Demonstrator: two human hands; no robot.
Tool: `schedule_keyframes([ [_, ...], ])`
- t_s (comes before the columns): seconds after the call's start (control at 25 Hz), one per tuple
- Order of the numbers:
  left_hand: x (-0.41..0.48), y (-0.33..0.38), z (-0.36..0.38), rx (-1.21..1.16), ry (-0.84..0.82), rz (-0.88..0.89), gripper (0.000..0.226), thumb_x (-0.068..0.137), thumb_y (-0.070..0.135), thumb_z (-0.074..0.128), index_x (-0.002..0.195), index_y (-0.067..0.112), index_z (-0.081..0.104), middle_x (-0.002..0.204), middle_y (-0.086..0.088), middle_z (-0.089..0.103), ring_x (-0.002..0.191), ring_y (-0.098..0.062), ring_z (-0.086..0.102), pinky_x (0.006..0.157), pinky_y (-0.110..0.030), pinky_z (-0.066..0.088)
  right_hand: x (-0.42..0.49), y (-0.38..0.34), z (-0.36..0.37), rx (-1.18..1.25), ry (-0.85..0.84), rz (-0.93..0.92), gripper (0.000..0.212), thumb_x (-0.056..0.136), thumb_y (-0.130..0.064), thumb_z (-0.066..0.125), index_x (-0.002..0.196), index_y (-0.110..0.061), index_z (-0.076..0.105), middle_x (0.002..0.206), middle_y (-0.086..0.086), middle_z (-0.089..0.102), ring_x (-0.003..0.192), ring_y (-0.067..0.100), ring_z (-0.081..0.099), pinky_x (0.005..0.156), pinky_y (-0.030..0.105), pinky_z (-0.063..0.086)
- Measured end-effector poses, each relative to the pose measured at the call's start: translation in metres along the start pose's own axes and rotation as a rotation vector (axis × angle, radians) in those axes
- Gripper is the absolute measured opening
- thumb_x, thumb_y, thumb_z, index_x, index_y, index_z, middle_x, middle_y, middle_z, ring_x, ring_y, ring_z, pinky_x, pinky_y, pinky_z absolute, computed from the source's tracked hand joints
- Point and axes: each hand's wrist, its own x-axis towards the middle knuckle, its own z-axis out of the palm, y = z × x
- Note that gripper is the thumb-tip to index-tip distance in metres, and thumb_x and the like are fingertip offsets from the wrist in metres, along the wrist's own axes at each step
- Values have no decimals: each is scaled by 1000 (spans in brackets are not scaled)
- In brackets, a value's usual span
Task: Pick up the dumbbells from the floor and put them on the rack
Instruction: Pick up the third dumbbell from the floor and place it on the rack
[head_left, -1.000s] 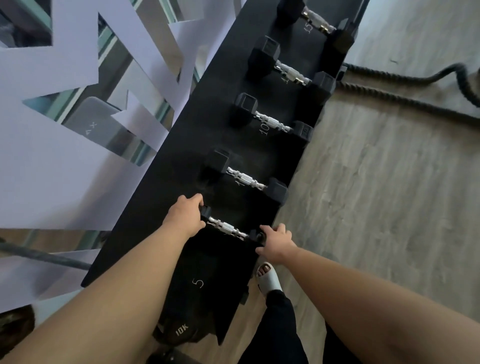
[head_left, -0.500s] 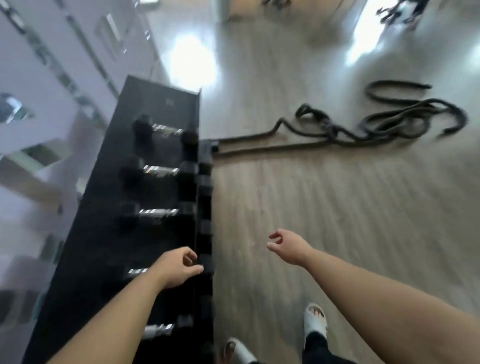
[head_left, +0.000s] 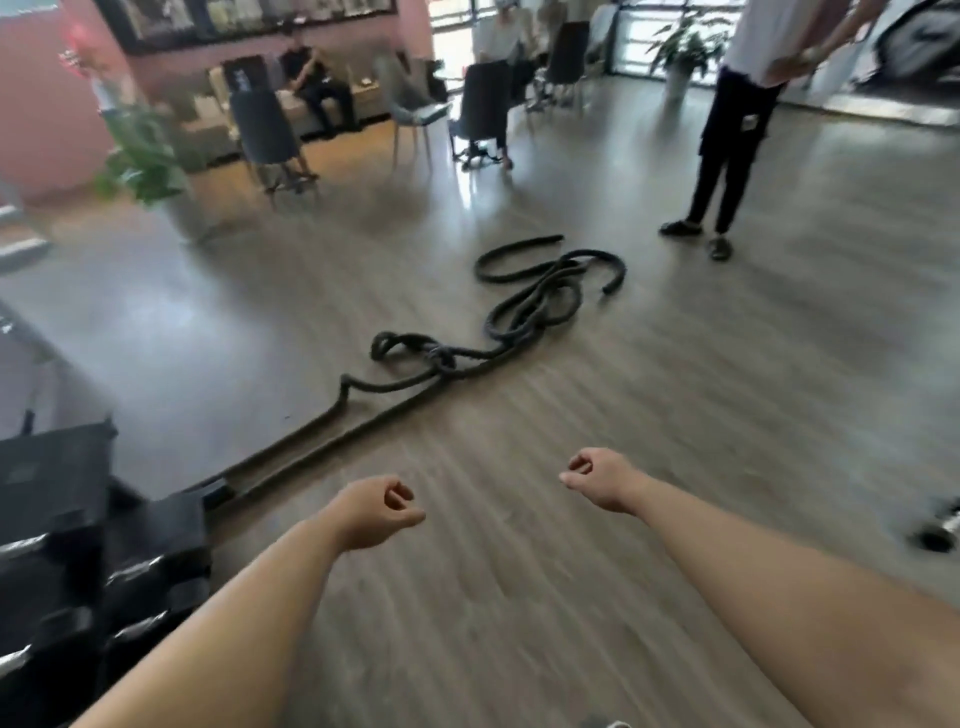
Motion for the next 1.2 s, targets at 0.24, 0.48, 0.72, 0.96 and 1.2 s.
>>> schedule_keyframes([
  [0.24, 99, 230, -17, 56, 27, 273, 33, 78, 54, 80, 100, 32, 68, 90, 13, 74, 86, -6, 70, 78, -25, 54, 52, 79, -183, 181, 252, 48, 36, 92, -34, 75, 116, -7, 71, 100, 6, 67, 90, 22, 60, 78, 29, 45],
  [0.48, 198, 384, -3, 179, -35, 483, 38, 77, 56, 80, 103, 31, 69, 92, 14, 73, 86, -5, 68, 85, -29, 55, 81, 155, -273, 254, 370, 169, 34, 92, -41, 73, 114, -16, 71, 105, 3, 69, 100, 25, 66, 79, 27, 43],
  [0.72, 304, 517, 21, 265, -150, 662, 35, 76, 57, 79, 100, 34, 66, 96, 15, 70, 93, -9, 67, 87, -29, 53, 107, 236, -350, 353, 510, 359, 31, 90, -41, 75, 110, -17, 72, 93, -1, 68, 95, 24, 65, 87, 32, 50],
  [0.96, 383, 697, 61, 350, -317, 887, 37, 79, 59, 76, 105, 35, 66, 97, 16, 69, 93, -6, 65, 77, -24, 45, 100, 327, -422, 540, 800, 625, 25, 90, -38, 76, 100, -15, 73, 86, 1, 68, 82, 22, 63, 71, 26, 42],
  [1.2, 398, 854, 175, 532, -487, 1083, 41, 85, 50, 76, 117, 24, 70, 98, 9, 68, 89, -12, 65, 75, -24, 45, 67, 450, -430, 694, 922, 914, 28, 91, -30, 76, 105, -7, 76, 111, 15, 75, 101, 27, 67, 85, 31, 47],
])
